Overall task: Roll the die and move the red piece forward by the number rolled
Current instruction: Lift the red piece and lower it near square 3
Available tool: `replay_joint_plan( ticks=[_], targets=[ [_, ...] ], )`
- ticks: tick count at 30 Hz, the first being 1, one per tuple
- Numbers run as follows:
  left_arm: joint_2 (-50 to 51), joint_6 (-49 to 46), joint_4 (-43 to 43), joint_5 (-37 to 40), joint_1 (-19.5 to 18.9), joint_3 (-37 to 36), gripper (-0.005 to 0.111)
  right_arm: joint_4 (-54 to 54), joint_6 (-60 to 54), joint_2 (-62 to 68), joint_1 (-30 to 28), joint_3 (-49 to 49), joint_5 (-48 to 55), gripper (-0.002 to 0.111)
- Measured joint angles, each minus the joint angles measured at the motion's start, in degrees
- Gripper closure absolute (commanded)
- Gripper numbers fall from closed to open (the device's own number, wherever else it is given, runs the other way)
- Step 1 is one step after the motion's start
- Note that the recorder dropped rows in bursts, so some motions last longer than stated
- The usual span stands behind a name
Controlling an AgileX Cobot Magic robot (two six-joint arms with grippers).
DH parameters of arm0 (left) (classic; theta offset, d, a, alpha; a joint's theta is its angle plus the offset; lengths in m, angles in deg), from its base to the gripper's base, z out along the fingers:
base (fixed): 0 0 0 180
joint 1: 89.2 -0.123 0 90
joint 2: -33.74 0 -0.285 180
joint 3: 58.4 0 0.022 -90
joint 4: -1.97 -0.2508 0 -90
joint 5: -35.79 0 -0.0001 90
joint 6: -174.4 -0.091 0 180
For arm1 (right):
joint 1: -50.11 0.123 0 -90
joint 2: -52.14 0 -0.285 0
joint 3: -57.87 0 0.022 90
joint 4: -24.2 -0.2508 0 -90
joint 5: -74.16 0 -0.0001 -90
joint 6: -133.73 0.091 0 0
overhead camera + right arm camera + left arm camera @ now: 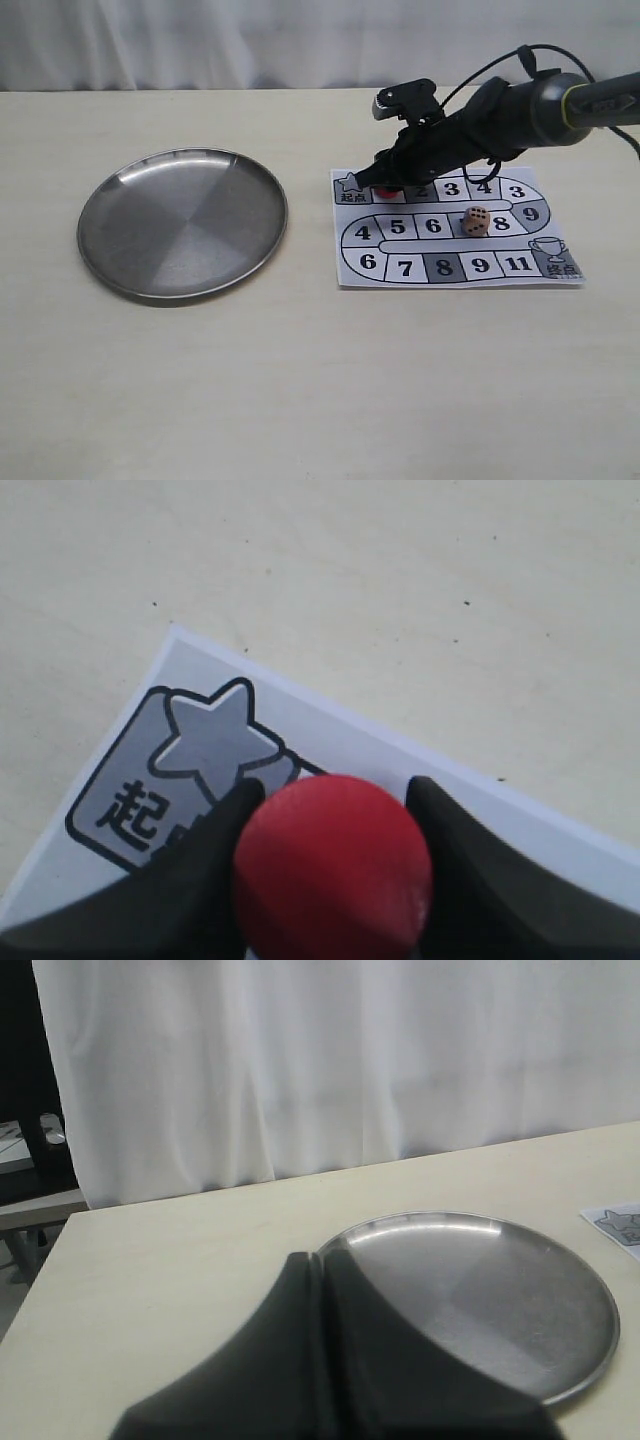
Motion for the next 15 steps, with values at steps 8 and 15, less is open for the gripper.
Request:
replay_joint_plan(
  ticks=[8,15],
  targets=[
    [0.0,0.0,0.0,0.0,0.0,0.0,0.107,0.8,0.1,-5.9,-1.2,0.7,1.5,0.104],
    [0.0,0.0,0.0,0.0,0.0,0.0,0.107,2.1,0.1,-11.8,-3.5,0.6,1.1,0.104]
  ],
)
